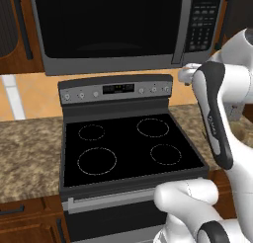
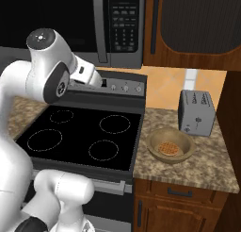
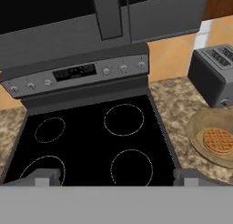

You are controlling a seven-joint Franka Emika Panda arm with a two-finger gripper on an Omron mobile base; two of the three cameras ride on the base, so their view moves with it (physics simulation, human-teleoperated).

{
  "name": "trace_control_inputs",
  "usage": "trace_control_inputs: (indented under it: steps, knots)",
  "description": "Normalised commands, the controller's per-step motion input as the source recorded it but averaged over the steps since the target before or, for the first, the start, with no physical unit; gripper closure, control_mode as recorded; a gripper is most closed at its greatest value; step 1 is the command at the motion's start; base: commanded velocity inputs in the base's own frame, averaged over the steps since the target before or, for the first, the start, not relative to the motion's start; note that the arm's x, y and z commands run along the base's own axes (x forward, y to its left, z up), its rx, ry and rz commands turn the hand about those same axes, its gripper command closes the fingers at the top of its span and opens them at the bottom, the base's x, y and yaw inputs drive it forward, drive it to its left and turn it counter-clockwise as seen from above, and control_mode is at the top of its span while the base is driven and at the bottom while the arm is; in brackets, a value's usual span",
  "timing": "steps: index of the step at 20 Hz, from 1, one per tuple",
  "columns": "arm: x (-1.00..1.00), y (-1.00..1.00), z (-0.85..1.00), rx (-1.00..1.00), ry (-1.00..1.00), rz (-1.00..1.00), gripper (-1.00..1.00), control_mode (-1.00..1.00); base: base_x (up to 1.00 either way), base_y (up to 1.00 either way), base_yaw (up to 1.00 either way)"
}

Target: Open the microwave, place the bowl with waffle inside the microwave, then close the microwave door and turn it on.

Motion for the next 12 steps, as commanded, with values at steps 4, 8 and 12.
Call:
trace_control_inputs:
  steps: [4, 8, 12]
  knots:
    - [0.15, 0.00, 0.44, 0.00, -0.04, -0.13, -1.00, -1.00, 0.00, 0.00, 0.00]
    - [0.25, 0.00, 0.31, 0.00, -0.02, -0.09, -1.00, -1.00, 0.00, 0.00, 0.00]
    - [0.34, 0.00, 0.19, 0.00, -0.04, -0.04, -1.00, -1.00, 0.00, 0.00, 0.00]
